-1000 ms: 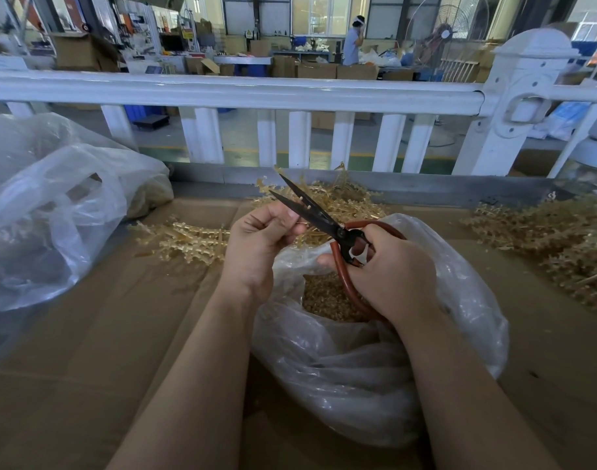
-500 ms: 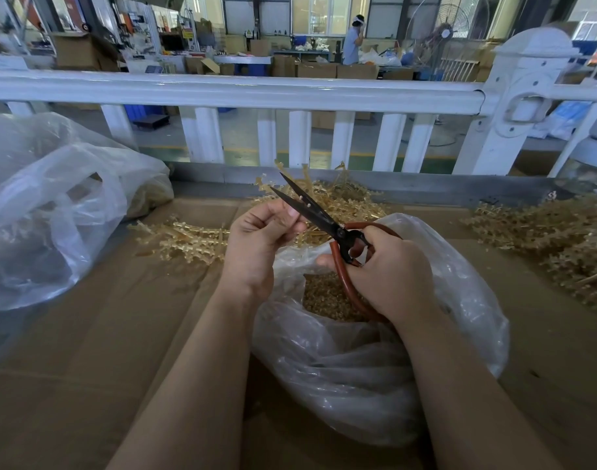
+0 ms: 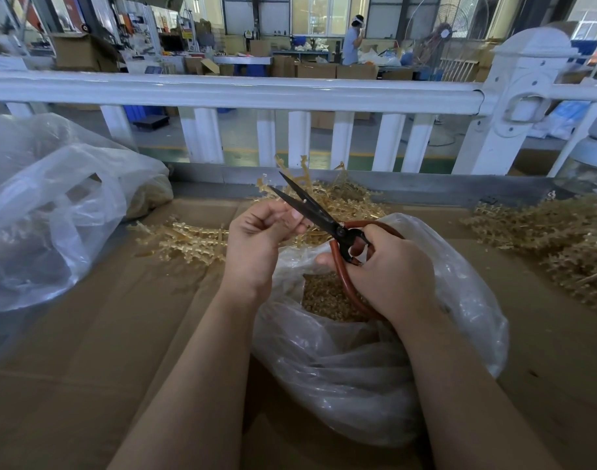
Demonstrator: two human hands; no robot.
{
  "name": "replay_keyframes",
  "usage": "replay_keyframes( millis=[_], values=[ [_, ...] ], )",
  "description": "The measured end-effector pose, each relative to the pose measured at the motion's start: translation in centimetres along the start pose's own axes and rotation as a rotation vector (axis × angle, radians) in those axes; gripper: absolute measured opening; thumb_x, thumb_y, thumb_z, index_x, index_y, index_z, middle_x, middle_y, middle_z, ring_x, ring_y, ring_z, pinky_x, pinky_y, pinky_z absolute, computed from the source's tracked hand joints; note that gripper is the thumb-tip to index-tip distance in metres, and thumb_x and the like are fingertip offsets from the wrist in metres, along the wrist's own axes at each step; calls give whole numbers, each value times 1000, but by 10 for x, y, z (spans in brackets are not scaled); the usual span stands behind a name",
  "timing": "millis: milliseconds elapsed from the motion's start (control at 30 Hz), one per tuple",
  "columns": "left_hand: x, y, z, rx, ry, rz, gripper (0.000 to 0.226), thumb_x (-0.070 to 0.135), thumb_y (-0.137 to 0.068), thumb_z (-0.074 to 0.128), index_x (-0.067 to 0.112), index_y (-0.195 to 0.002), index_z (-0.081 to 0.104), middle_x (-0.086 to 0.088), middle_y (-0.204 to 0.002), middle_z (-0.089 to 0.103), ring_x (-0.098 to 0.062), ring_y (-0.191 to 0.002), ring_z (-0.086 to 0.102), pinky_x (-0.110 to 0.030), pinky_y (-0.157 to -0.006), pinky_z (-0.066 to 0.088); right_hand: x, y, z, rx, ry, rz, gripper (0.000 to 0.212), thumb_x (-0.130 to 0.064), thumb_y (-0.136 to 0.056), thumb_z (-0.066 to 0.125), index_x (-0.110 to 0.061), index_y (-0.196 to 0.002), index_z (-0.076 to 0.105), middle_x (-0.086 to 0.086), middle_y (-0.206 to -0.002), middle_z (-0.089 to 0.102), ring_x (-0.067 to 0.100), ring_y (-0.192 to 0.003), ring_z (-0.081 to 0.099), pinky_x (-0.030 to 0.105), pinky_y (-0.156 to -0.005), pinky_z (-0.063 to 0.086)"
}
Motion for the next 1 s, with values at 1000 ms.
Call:
replay_keyframes(
  millis=[1000],
  values=[
    [-11, 8, 18, -125, 4, -200, 8, -7, -80, 67, 2, -79, 66, 7, -65, 68, 0, -59, 61, -11, -55, 46, 4, -5, 8, -106, -649, 277, 11, -30, -83, 81, -27, -78, 71, -3, -74, 73, 11, -65, 67, 21, -58, 54]
  ],
)
Point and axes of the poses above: each hand's wrist, its own y-axis away from the middle knuckle, its own z-axis out of the palm, x = y × z, the point moved 5 cm from there along -y, towards the middle knuckle
